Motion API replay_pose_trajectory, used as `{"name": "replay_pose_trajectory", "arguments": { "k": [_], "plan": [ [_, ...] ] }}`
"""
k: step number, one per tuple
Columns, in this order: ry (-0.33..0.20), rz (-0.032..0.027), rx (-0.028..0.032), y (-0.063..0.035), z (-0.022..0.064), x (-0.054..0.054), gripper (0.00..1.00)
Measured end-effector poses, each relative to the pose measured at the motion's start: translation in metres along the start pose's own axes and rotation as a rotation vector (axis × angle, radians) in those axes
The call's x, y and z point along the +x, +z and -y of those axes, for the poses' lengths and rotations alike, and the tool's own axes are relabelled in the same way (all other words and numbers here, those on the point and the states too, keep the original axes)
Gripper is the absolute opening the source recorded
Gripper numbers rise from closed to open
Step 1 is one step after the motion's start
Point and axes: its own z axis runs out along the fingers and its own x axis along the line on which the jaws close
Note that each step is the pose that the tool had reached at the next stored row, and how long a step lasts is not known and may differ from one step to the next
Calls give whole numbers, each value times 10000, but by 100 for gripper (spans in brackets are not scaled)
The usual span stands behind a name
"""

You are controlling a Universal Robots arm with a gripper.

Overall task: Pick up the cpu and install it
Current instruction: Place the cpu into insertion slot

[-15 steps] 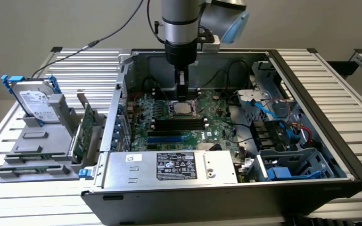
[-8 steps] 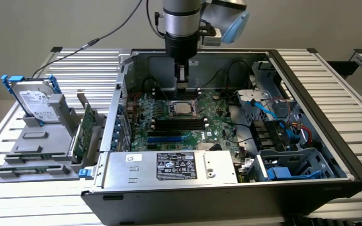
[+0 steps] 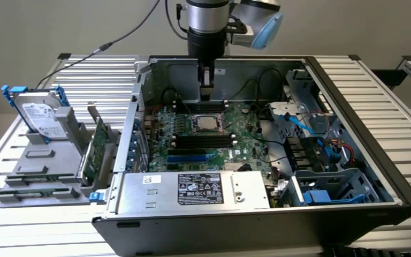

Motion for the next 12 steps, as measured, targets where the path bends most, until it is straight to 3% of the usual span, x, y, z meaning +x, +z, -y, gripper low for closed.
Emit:
{"name": "replay_pose_trajectory", "arguments": {
  "k": [7, 12],
  "plan": [
    [1, 1, 22, -54, 17, -36, 11],
    [-1, -1, -10, -56, 126, -89, 11]
  ]
}}
